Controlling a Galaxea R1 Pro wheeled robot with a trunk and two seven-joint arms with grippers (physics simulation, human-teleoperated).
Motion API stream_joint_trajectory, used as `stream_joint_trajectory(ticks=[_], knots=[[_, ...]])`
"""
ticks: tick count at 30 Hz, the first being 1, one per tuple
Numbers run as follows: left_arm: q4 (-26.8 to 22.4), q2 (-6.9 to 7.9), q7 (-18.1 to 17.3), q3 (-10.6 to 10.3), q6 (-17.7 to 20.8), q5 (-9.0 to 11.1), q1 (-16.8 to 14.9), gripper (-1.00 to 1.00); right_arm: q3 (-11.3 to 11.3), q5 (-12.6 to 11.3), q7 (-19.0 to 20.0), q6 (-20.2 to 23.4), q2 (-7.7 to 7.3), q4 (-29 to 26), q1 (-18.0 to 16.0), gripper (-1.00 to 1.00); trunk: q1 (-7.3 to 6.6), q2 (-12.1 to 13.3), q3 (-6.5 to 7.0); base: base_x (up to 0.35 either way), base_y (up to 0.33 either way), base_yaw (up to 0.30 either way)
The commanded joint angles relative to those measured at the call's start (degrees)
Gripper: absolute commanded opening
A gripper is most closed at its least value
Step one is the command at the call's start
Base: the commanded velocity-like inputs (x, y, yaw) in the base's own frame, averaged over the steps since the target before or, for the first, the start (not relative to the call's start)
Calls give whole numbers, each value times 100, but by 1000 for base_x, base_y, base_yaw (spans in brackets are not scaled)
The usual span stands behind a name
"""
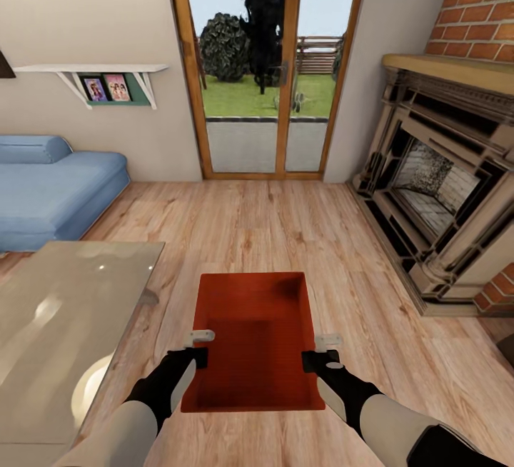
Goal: Move the two storage containers from the living room to the garage. In the garage, place one container on the floor and stack the other container on top of it (either order is fine).
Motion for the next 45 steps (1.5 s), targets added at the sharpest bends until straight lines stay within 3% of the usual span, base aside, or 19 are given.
stream_joint_trajectory(ticks=[1, 45], knots=[[197, 46, 49, -1, 54, -78, 1, -100, -200, 91, -106, -17, -121, -18, -11, -100, 2, -9, -7, 0, 0, 0], [197, 46, 48, -1, 54, -78, 4, -100, -200, 89, -106, -2, -121, -18, -11, -100, 2, -9, 361, 0, 0, 0]])
